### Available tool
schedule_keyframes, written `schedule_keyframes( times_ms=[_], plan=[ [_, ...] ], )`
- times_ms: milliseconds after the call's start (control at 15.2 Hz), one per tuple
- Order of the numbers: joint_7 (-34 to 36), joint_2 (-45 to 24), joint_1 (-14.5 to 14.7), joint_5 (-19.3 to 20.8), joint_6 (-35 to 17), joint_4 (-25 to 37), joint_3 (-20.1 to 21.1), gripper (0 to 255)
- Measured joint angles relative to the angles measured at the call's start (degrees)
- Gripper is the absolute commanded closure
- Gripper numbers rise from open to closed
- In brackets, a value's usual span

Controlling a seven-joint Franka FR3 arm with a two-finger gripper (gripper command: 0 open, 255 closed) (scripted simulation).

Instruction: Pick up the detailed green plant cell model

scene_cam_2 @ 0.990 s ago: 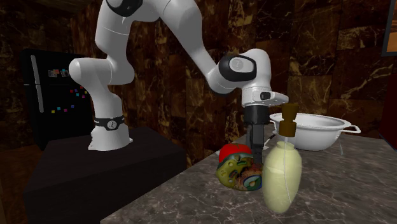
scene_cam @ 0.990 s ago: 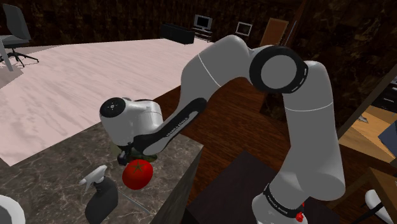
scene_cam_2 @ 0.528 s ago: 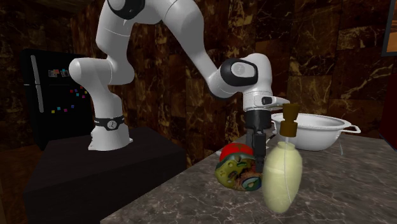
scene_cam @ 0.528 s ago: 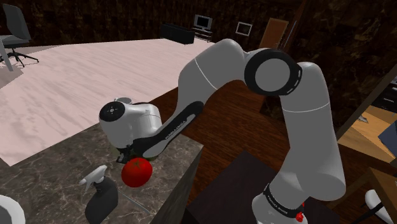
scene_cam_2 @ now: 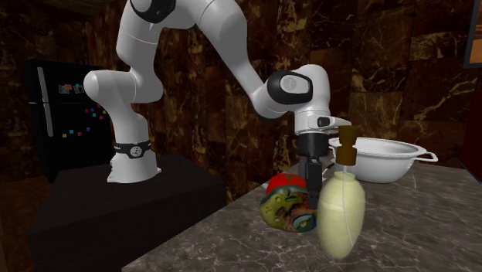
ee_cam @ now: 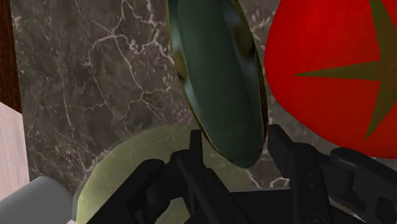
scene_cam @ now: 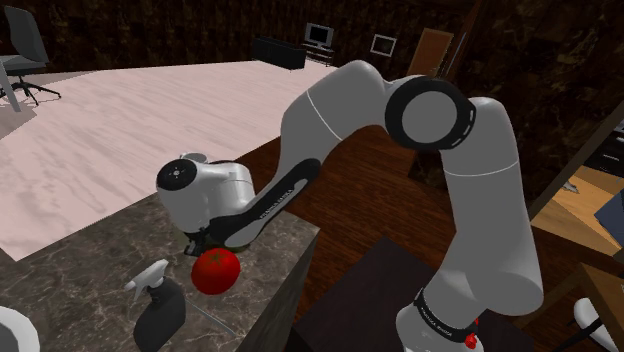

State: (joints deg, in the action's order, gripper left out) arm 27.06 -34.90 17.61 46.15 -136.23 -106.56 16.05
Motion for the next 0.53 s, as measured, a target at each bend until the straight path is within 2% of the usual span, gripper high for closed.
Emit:
schedule_keyframes(
  times_ms=[528],
  plan=[
    [-2.93, 3.93, -1.11, -2.93, 2.98, -1.11, 1.69, 255]
  ],
)
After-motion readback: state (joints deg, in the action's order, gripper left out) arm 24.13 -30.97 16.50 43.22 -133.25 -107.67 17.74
